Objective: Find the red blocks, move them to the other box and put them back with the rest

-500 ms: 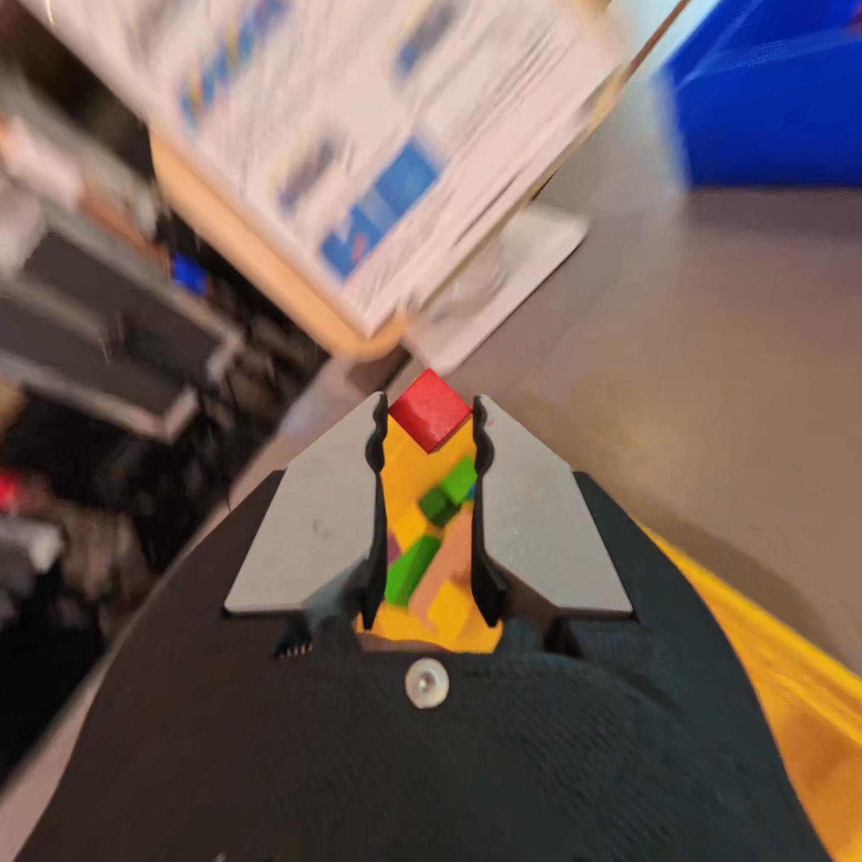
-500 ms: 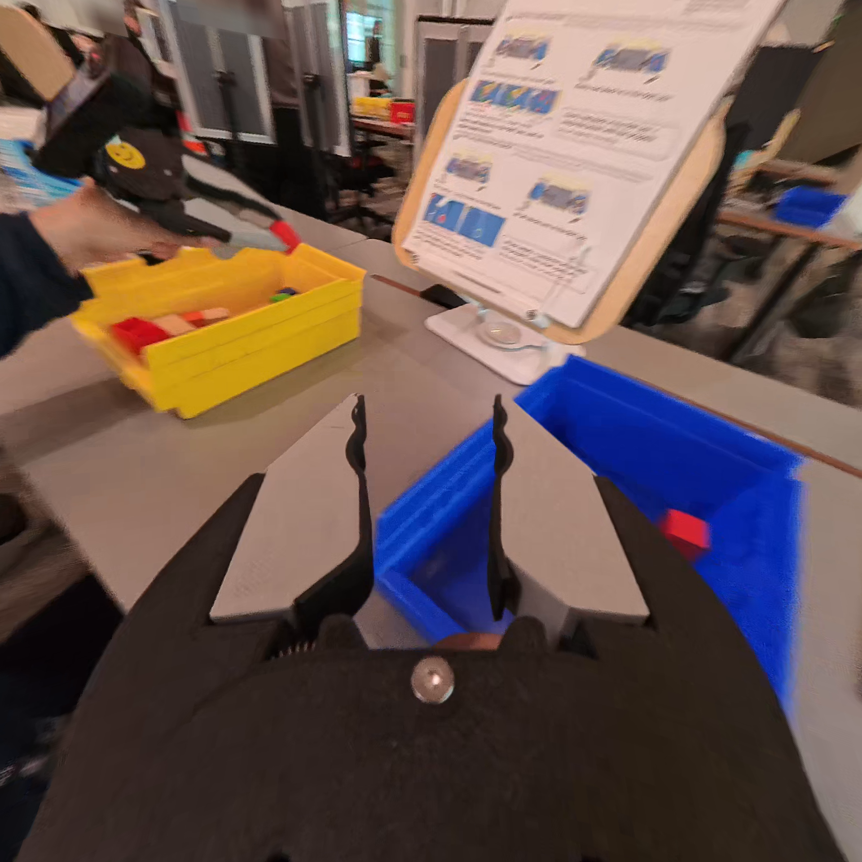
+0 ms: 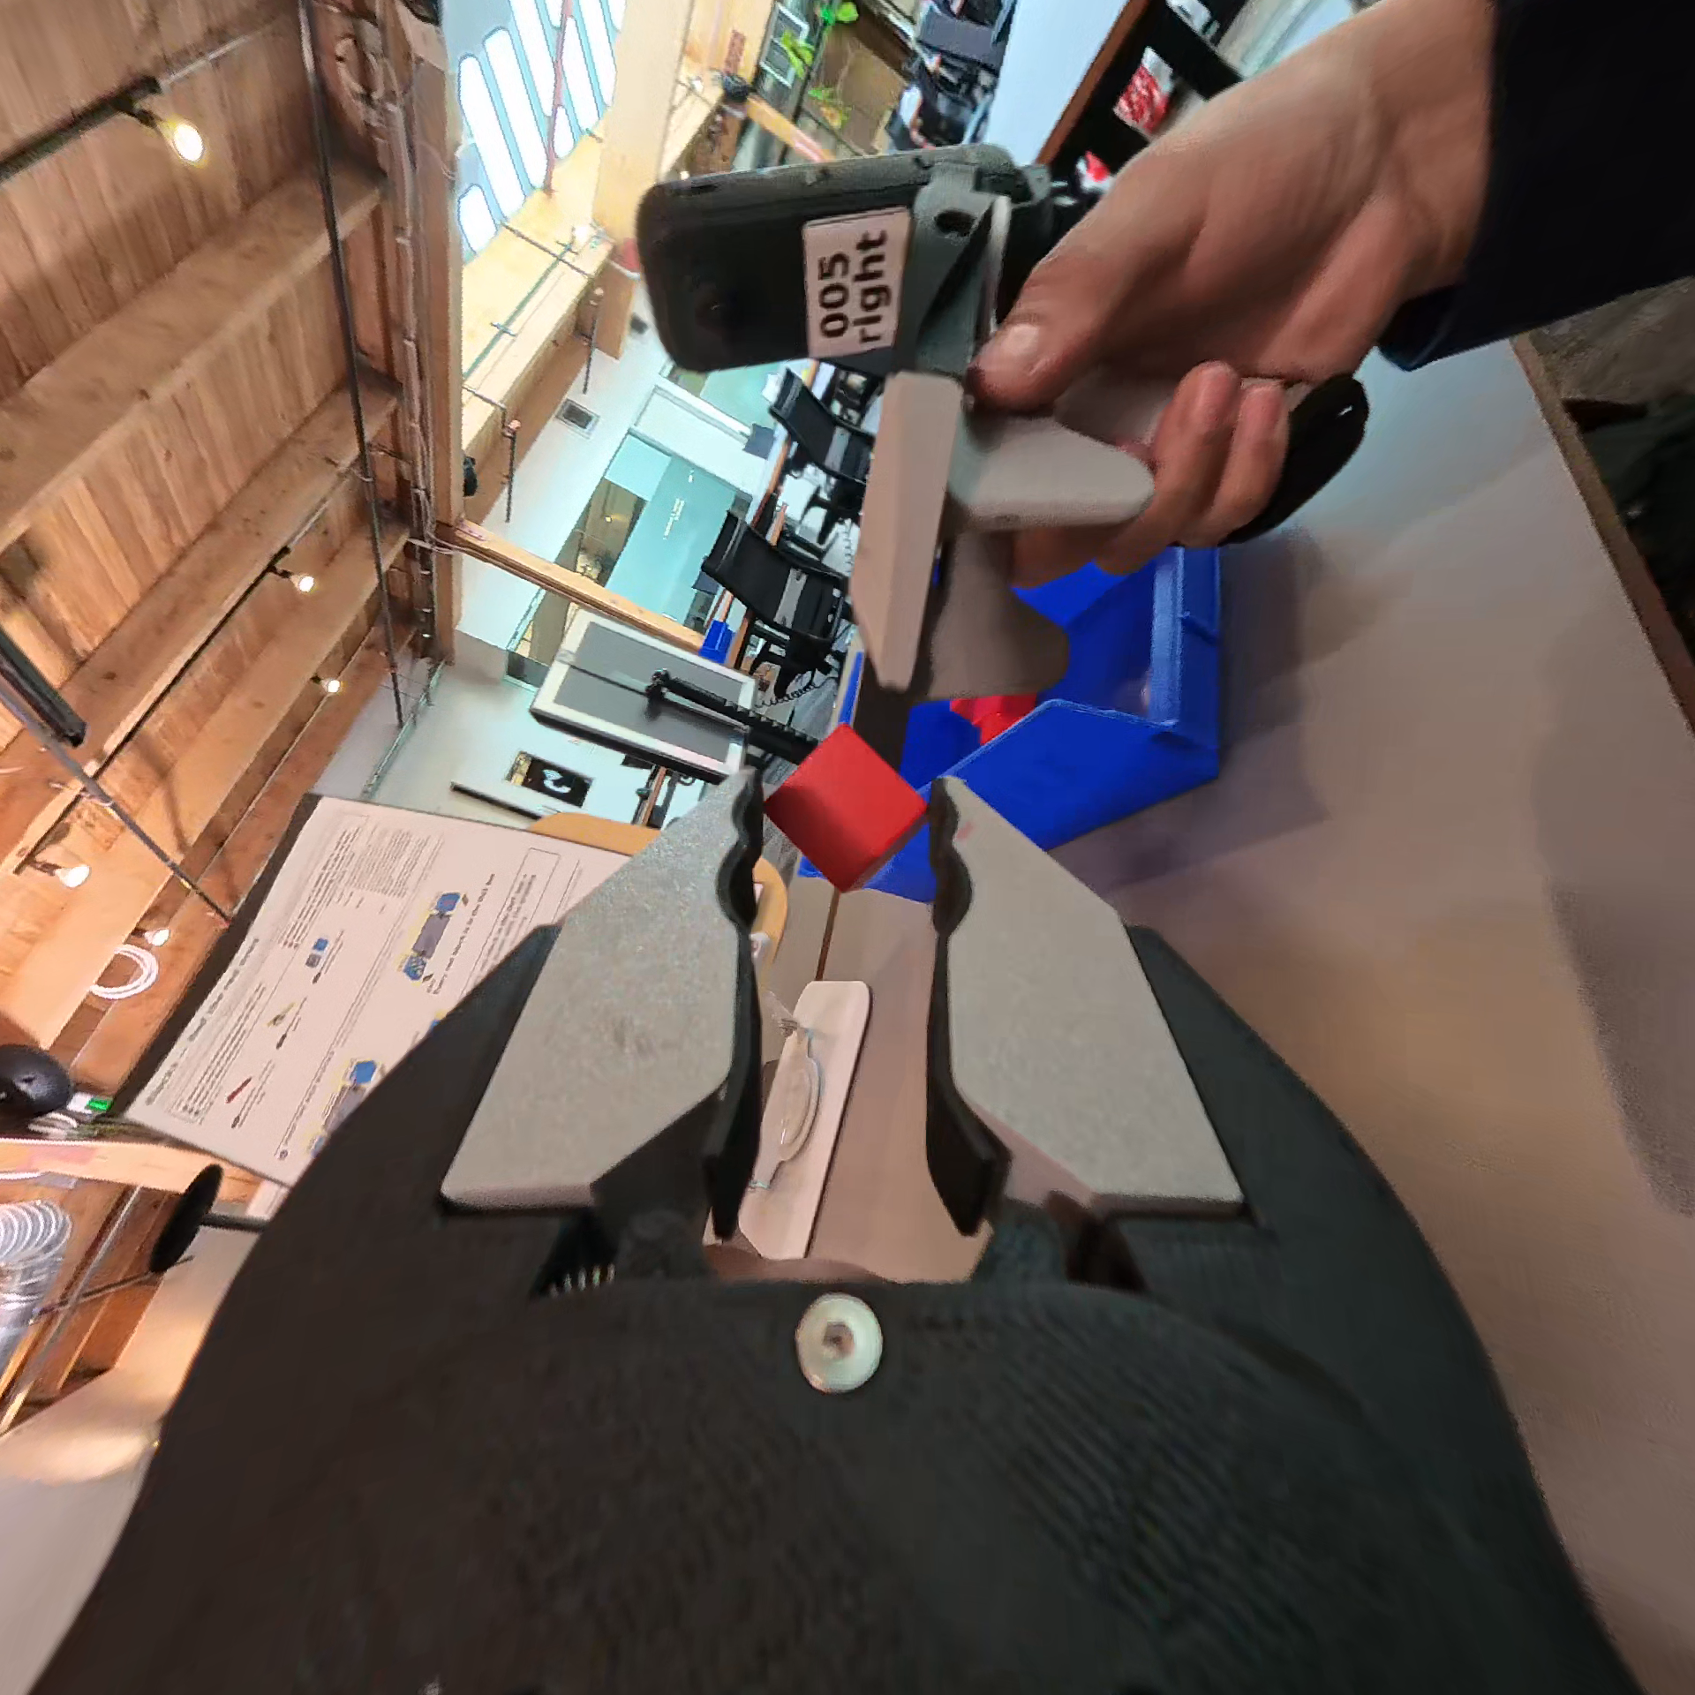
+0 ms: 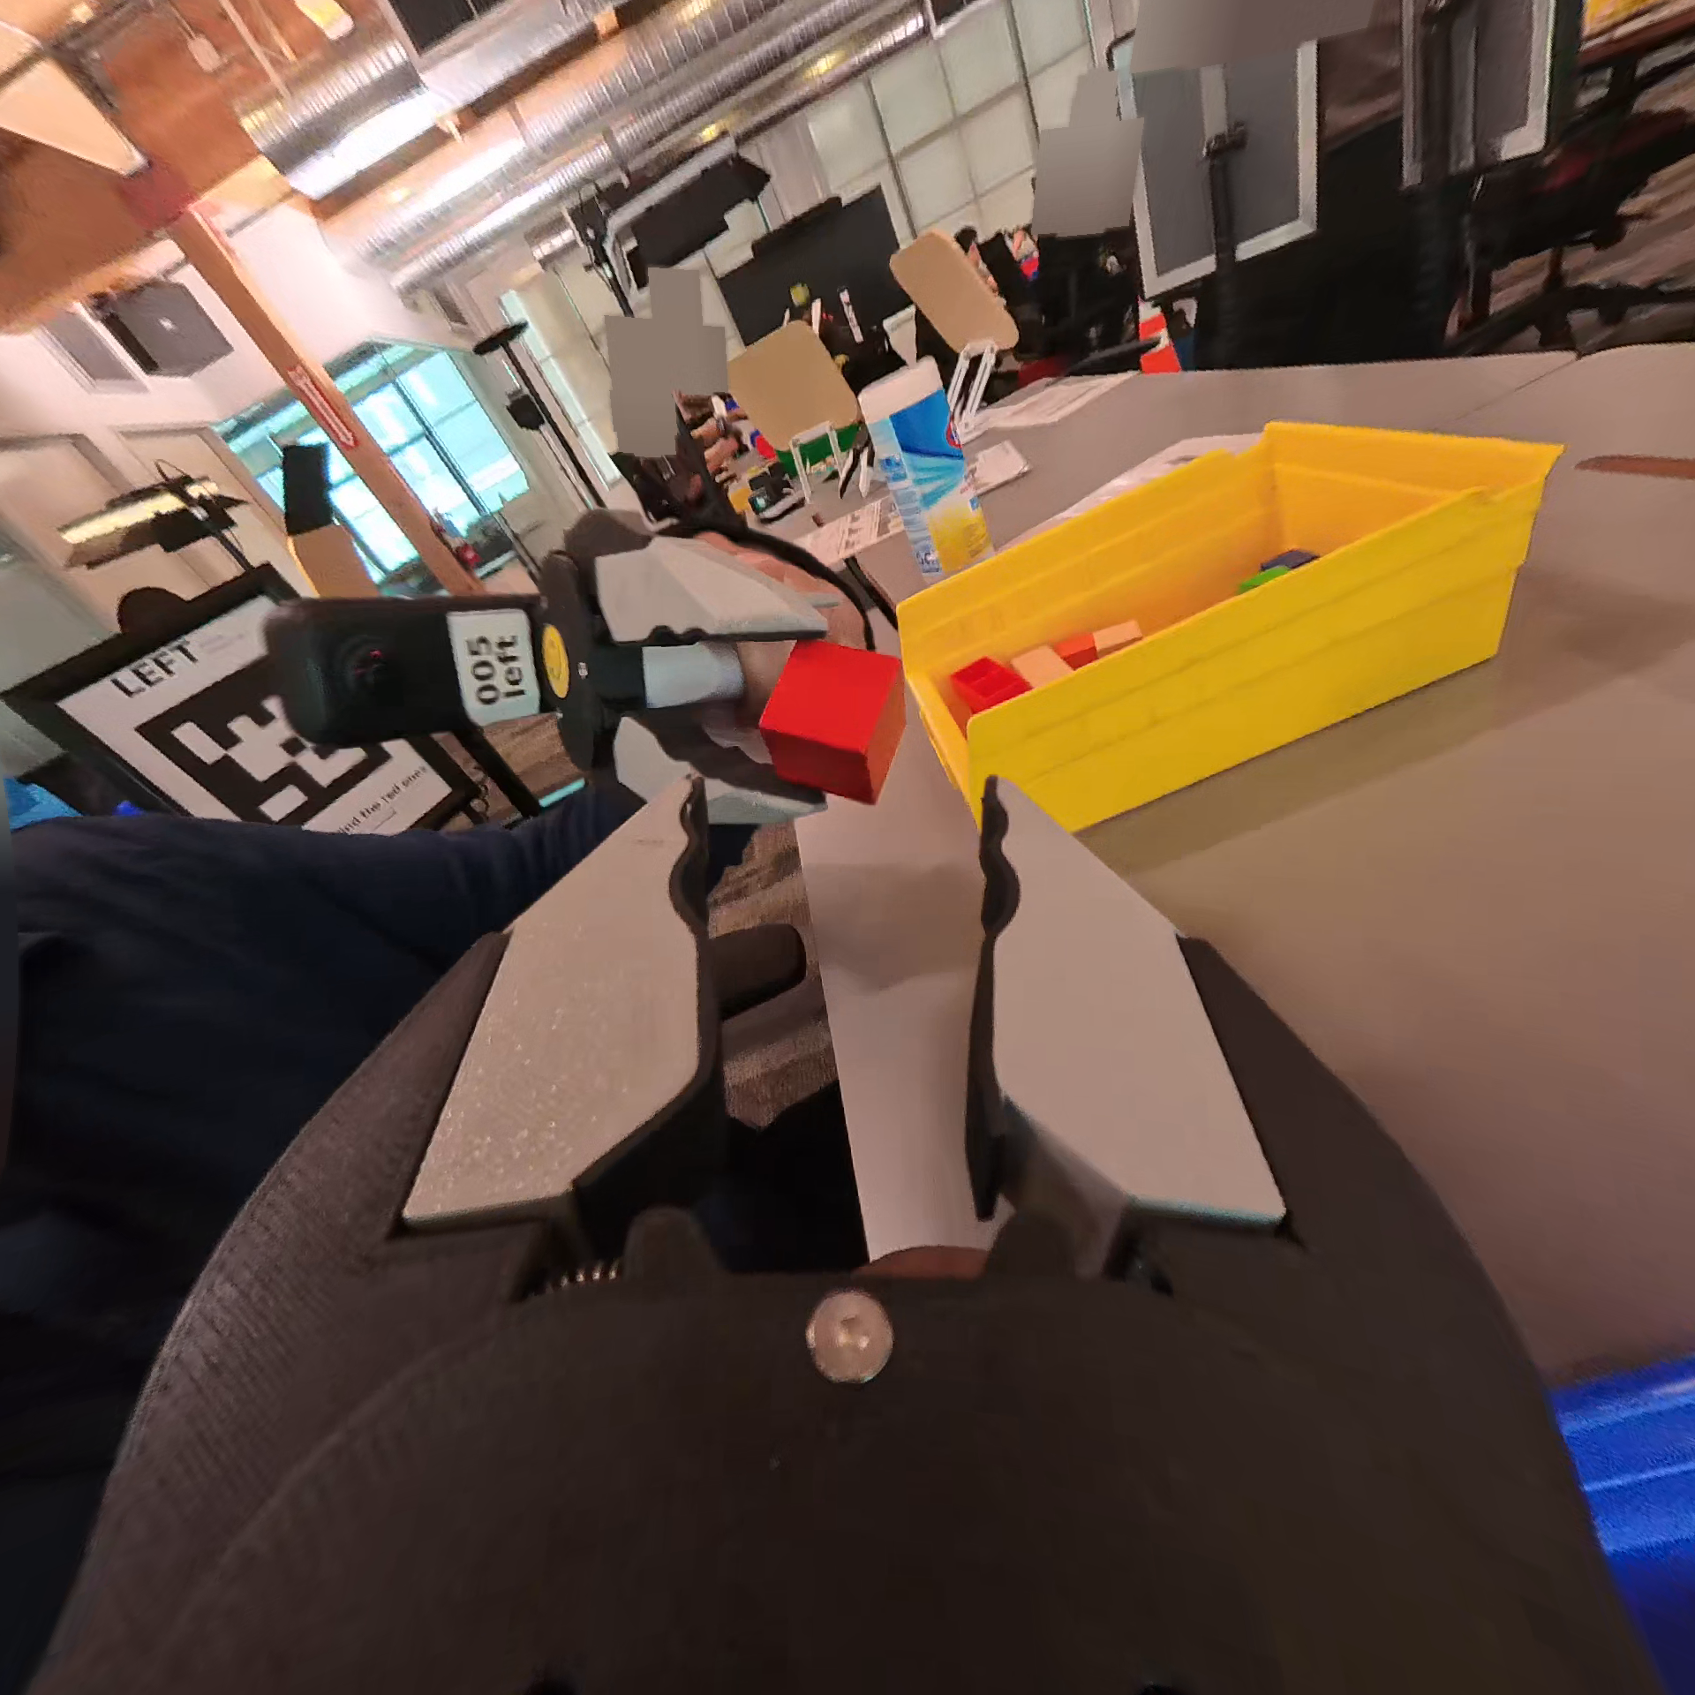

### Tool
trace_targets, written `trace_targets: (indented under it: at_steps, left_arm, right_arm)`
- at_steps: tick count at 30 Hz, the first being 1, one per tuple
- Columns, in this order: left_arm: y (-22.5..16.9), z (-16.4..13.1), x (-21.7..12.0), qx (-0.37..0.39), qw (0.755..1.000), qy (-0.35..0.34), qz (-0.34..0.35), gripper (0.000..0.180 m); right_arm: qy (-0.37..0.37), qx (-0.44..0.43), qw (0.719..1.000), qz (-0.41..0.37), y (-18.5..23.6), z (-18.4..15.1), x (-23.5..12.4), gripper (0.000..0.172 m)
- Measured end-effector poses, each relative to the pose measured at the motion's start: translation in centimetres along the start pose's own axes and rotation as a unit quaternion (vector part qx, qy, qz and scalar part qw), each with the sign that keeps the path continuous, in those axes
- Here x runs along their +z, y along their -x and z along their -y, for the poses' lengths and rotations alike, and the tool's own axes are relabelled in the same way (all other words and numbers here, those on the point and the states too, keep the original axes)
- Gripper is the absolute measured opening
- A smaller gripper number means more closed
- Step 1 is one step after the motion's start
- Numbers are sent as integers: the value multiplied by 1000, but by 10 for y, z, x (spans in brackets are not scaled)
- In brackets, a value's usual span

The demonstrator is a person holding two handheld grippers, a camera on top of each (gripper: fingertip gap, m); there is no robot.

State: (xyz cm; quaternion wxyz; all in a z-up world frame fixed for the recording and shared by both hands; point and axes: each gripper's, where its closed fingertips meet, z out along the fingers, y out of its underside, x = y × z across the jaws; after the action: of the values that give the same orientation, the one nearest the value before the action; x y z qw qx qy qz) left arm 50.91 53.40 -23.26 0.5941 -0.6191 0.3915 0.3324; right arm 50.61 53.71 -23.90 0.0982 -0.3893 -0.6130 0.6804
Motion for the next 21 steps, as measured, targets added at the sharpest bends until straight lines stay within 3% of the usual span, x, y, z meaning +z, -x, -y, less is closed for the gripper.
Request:
trace_targets:
  at_steps: [3,6,12,15,19,21]
  left_arm:
    - [-13,4,6,10,1000,1,-16,34]
    - [-13,0,11,19,1000,18,-1,34]
    - [-5,-9,12,-83,995,56,15,40]
    - [11,-19,-3,-176,982,61,36,34]
    - [37,-64,-30,-268,952,110,98,31]
    - [41,-78,-42,-309,938,105,114,28]
  right_arm:
    - [1,3,1000,-5,-4,-5,9,55]
    - [5,12,1000,16,-2,-10,14,28]
    - [7,-35,997,-68,-26,-6,3,26]
    - [-19,-78,978,-192,-62,15,-38,26]
    - [-33,-105,908,-405,-132,33,-142,26]
    - [-52,-90,874,-474,-153,35,-192,26]
